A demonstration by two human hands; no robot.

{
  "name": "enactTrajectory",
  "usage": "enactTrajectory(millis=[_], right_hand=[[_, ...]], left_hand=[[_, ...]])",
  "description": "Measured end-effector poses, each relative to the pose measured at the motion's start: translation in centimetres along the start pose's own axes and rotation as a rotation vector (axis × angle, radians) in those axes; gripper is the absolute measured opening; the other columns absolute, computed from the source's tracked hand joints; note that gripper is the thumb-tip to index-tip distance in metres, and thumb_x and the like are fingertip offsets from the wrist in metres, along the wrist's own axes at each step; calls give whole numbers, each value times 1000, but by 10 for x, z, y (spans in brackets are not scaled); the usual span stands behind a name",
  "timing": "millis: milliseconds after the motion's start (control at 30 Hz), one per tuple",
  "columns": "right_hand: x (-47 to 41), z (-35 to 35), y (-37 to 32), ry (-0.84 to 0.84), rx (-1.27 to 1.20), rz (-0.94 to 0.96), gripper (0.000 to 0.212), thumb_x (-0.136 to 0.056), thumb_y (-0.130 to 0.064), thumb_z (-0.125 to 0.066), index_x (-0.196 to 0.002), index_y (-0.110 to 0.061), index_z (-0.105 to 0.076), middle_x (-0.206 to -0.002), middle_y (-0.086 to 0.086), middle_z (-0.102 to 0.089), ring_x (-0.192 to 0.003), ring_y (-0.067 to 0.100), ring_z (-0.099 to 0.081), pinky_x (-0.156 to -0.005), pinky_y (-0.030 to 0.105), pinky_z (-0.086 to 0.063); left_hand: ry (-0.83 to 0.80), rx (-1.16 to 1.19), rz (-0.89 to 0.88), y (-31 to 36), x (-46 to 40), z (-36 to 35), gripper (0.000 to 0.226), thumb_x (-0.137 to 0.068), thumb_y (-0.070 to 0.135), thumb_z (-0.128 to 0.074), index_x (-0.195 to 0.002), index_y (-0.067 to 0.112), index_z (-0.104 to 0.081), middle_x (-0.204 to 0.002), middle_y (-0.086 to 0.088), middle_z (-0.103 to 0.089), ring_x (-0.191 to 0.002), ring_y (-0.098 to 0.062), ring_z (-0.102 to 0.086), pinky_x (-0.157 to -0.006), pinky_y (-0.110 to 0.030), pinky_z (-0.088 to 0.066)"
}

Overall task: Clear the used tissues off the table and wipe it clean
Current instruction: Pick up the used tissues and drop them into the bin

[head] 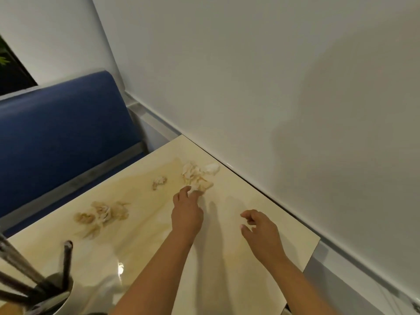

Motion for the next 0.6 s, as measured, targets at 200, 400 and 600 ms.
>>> enactTrajectory(millis=[200,400,600], right_hand=[[-22,-9,4,-22,-5,5,23,-87,-15,-63,-106,-27,-60,-108,-13,-58,-97,2,-55,-85,20,-45],[-40,-15,6,-27,-25,-1,22,-86,-15,-64,-103,-28,-60,-104,-15,-58,-96,5,-57,-86,26,-48],[-60,-28,-8,-58,-16,36,22,-86,-12,-64,-103,-26,-61,-104,-11,-59,-93,5,-56,-85,23,-47]], left_hand=[[-65,-121,56,-15,-38,-15,54,-89,6,-45,-136,31,-42,-147,-2,-25,-130,-25,-24,-75,-31,-45],[-67,-93,59,-20,-62,-25,34,-89,2,-44,-115,19,-59,-119,-6,-44,-108,-25,-39,-67,-30,-38],[-34,73,61,-25,-62,-19,26,-87,0,-47,-104,13,-62,-112,-6,-50,-104,-26,-47,-73,-31,-43]])
Point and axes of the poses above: each hand's wrist, its own x-axis away from the middle knuckle, its own z-axis out of the back of the hand, y = z × x, the point moved 9 cm from there along -x, towards the middle knuckle
